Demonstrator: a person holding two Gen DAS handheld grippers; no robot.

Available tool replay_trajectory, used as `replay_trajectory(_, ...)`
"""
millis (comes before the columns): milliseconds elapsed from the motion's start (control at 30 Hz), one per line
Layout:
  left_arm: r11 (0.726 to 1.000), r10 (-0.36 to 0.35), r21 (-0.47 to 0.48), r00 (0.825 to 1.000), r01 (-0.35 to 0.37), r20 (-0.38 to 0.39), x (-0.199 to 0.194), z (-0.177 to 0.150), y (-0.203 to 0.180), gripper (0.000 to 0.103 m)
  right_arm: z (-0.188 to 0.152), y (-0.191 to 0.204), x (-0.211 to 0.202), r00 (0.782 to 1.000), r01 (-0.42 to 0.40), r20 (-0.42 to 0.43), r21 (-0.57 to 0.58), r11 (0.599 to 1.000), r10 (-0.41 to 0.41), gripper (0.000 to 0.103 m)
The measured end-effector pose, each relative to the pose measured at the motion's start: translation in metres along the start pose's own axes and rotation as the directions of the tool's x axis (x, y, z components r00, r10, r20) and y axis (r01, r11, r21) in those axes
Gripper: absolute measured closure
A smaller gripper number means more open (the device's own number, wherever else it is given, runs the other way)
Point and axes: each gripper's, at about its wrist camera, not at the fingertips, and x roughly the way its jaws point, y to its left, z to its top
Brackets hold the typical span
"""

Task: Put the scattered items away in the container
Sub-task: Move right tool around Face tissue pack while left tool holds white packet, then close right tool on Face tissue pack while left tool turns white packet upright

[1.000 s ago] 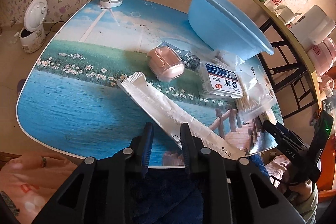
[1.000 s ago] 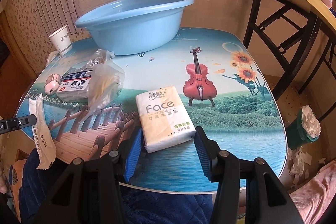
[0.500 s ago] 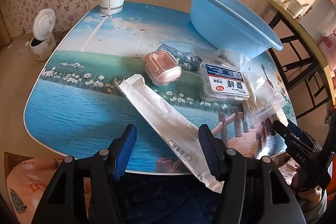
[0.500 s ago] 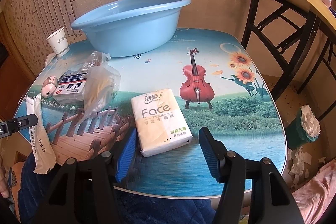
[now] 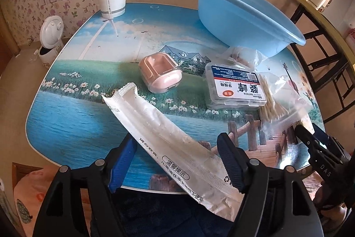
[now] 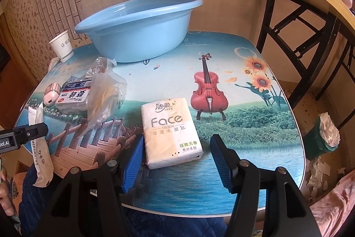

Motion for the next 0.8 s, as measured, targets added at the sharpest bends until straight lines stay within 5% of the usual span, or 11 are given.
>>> replay_trajectory(800, 0.990, 0.092, 0.100, 0.989, -0.104, 0.118, 0.005, -0.007, -0.017, 0.032, 0.005, 0.003, 0.011, 1.000, 0.013, 0.010, -0.017, 1.000, -0.013, 0.041)
